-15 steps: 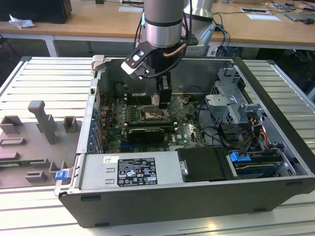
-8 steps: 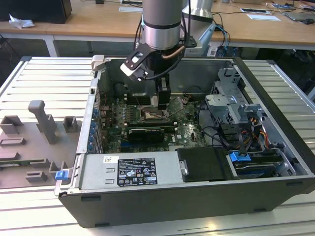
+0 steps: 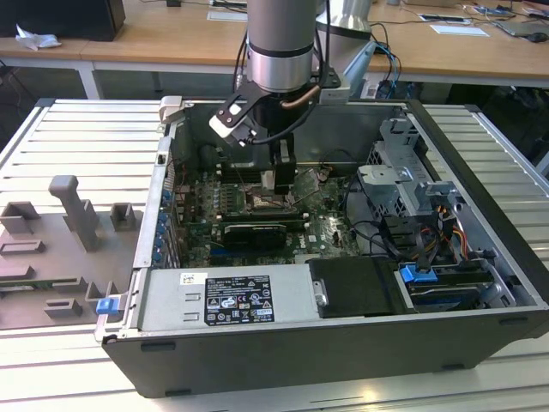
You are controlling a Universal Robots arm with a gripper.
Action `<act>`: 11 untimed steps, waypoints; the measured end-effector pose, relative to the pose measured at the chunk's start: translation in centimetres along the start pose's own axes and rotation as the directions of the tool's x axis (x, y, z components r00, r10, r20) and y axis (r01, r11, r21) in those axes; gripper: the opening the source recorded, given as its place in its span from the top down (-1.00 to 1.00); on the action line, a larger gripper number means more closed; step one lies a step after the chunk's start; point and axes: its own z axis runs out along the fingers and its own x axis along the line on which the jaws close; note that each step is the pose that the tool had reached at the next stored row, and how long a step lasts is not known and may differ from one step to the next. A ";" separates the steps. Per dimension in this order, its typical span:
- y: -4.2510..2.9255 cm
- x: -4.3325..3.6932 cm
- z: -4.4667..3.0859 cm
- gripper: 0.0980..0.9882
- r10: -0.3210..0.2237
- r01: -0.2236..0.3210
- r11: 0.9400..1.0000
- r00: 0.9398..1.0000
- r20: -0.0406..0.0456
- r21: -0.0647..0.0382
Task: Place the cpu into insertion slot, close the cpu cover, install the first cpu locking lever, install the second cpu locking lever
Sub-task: 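Place the cpu into insertion slot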
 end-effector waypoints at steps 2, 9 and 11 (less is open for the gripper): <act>-0.01 0.00 0.15 0.00 0.000 0.000 1.000 1.000 0.000 0.000; -0.05 -0.01 0.47 0.00 0.000 0.000 1.000 1.000 0.000 0.001; -0.06 -0.01 0.64 0.00 0.000 0.000 1.000 1.000 0.000 0.002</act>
